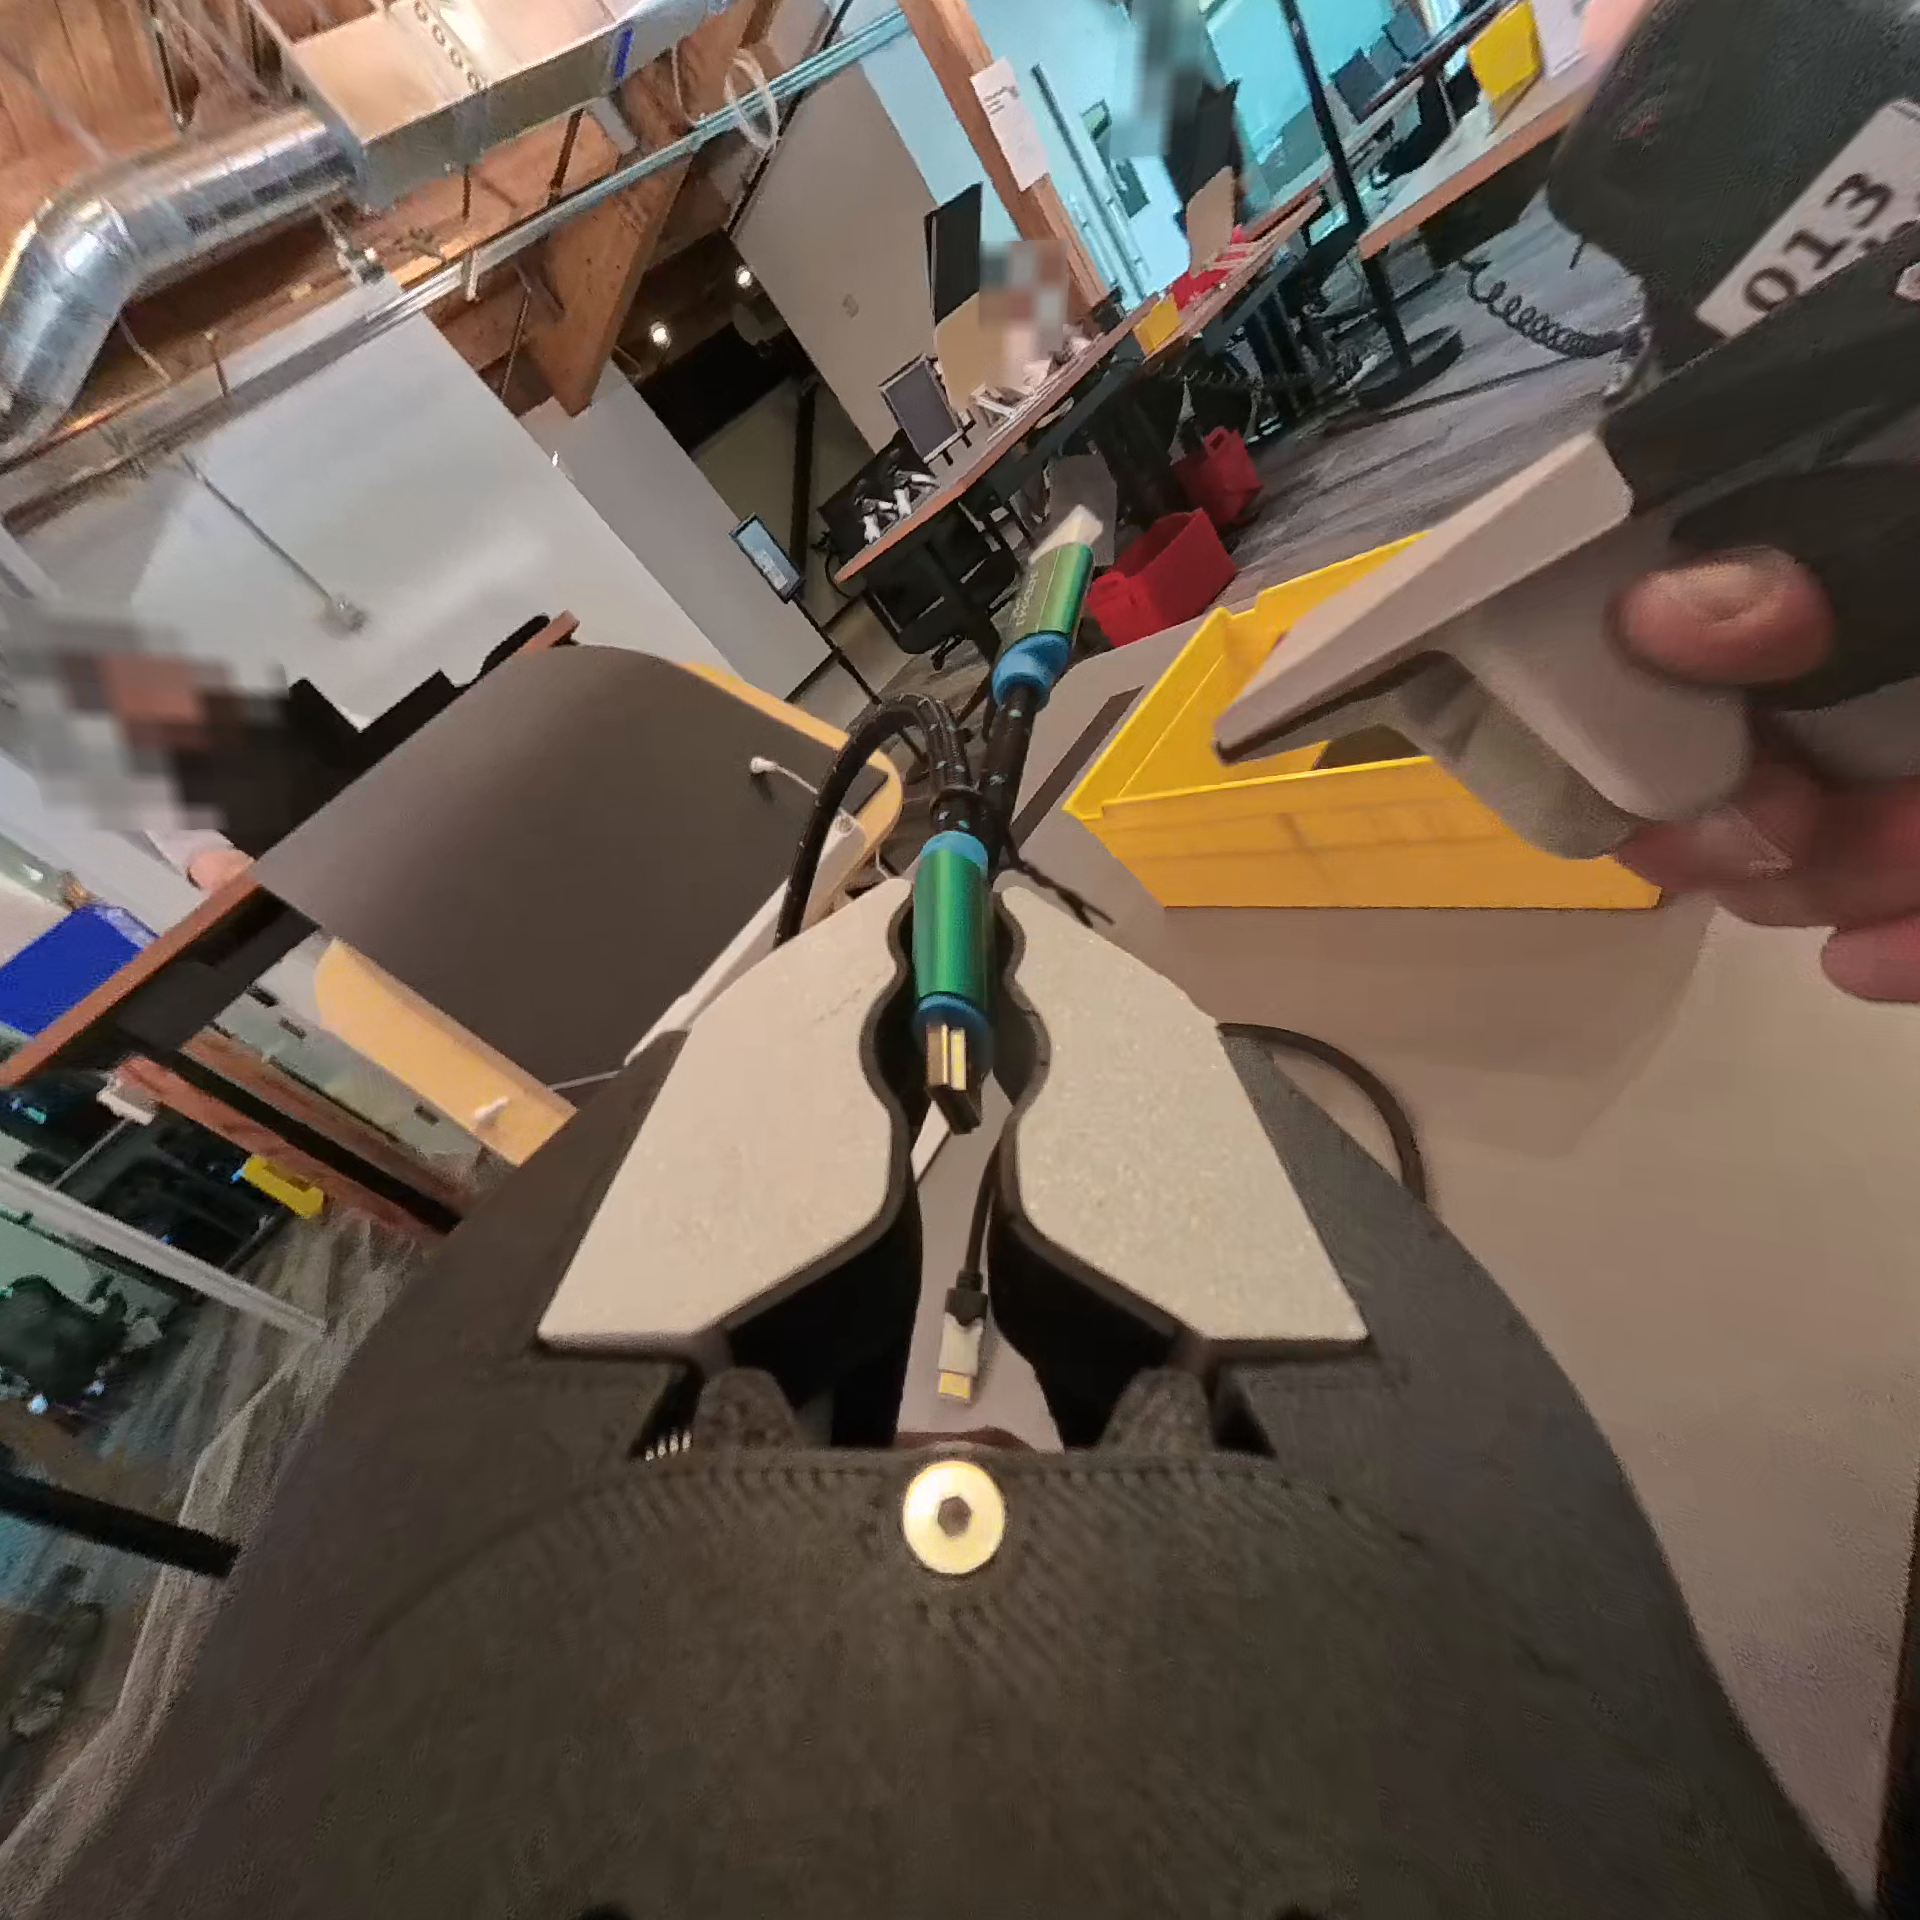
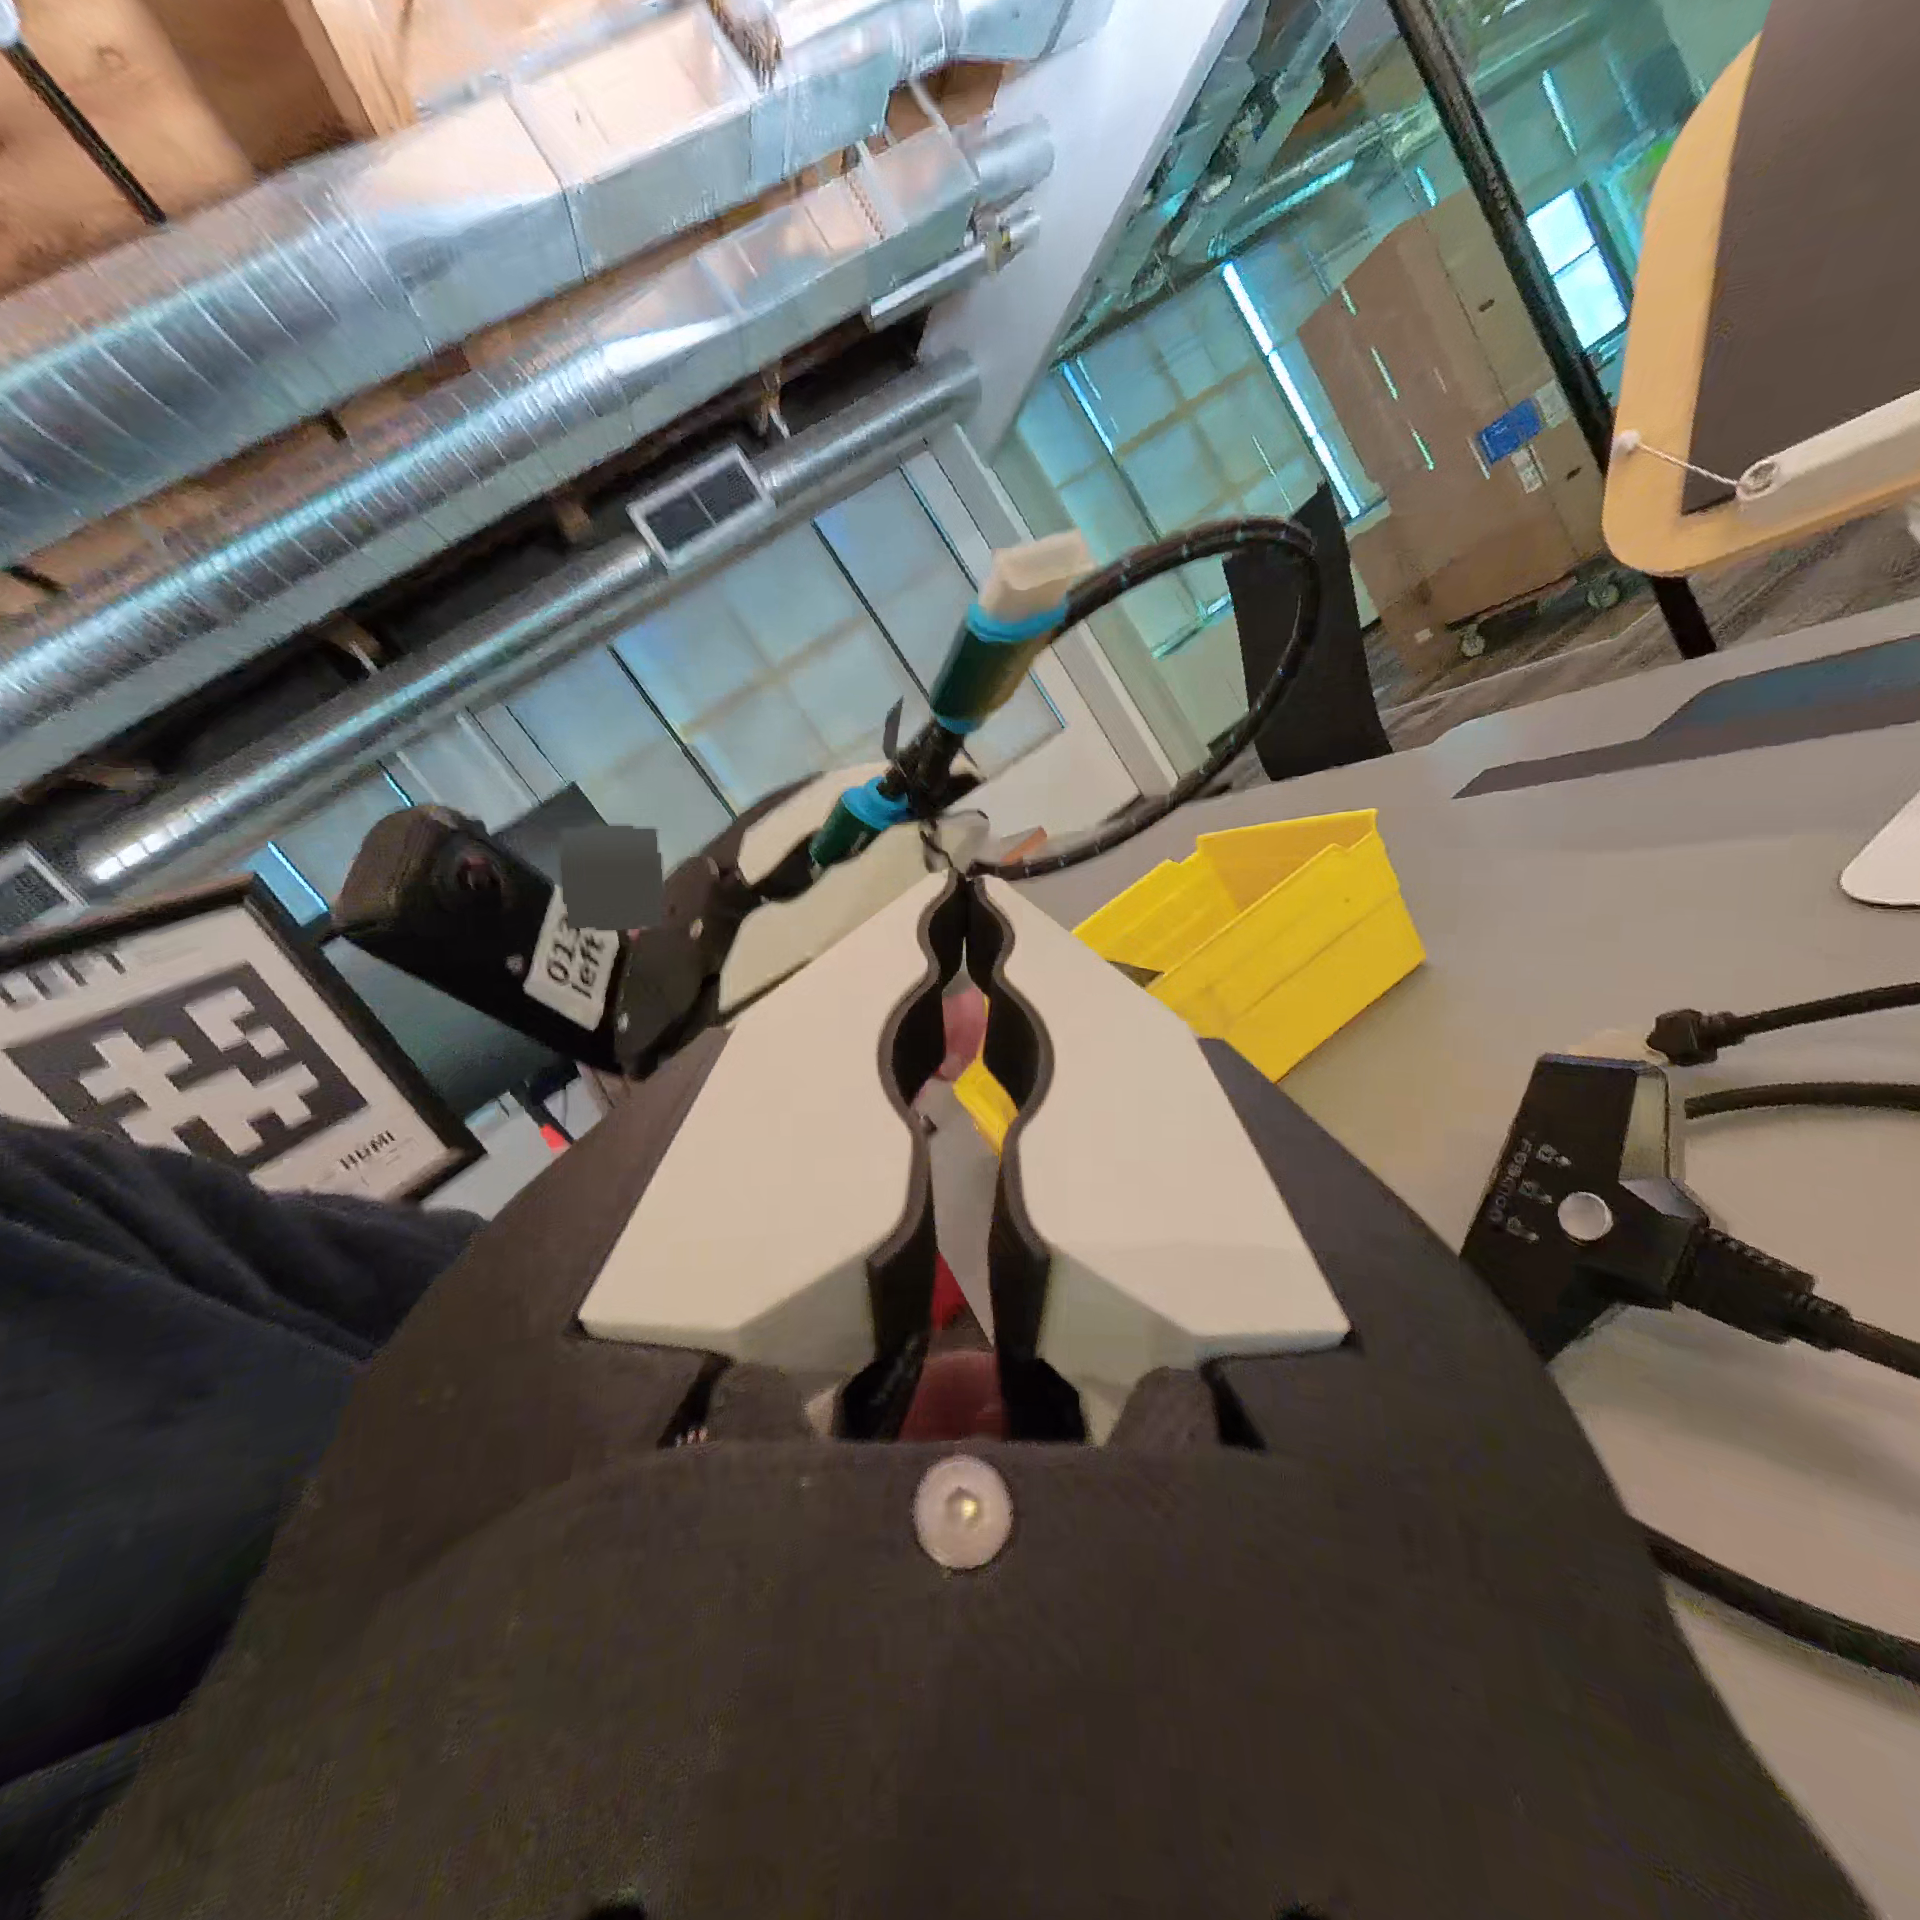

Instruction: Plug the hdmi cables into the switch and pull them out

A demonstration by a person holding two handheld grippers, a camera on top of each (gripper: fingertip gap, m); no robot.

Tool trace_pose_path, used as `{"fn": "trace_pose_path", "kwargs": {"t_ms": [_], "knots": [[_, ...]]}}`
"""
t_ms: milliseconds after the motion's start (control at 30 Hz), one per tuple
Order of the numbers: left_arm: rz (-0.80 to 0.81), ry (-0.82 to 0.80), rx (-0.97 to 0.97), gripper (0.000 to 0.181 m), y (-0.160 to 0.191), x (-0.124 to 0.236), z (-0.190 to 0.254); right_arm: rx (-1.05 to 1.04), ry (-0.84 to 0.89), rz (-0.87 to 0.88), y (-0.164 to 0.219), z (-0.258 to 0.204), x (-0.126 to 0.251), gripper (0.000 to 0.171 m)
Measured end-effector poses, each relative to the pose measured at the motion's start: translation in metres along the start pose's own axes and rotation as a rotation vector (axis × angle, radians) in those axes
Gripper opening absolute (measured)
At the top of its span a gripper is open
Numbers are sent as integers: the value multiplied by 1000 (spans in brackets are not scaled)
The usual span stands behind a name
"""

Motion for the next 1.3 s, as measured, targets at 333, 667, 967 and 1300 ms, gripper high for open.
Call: {"fn": "trace_pose_path", "kwargs": {"t_ms": [333,667,967,1300], "knots": [[-15,75,55,9,-8,0,9,678,154,-248,-2,-27,-21,19],[-52,103,122,9,-12,-1,10,1301,332,-443,5,-48,-31,5],[-52,98,112,10,-12,0,10,1221,336,-424,0,-46,-27,0],[-44,77,56,9,-9,0,8,591,112,-201,-18,-27,-11,0]]}}
Point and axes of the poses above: each gripper's, where its closed fingertips meet, x back along the fingers, y out of its underside, z = x × y across the jaws, the point moved 7 cm from there along x, back along the fingers, and after that the axes turned 14 degrees about x, right-handed, at the moved point
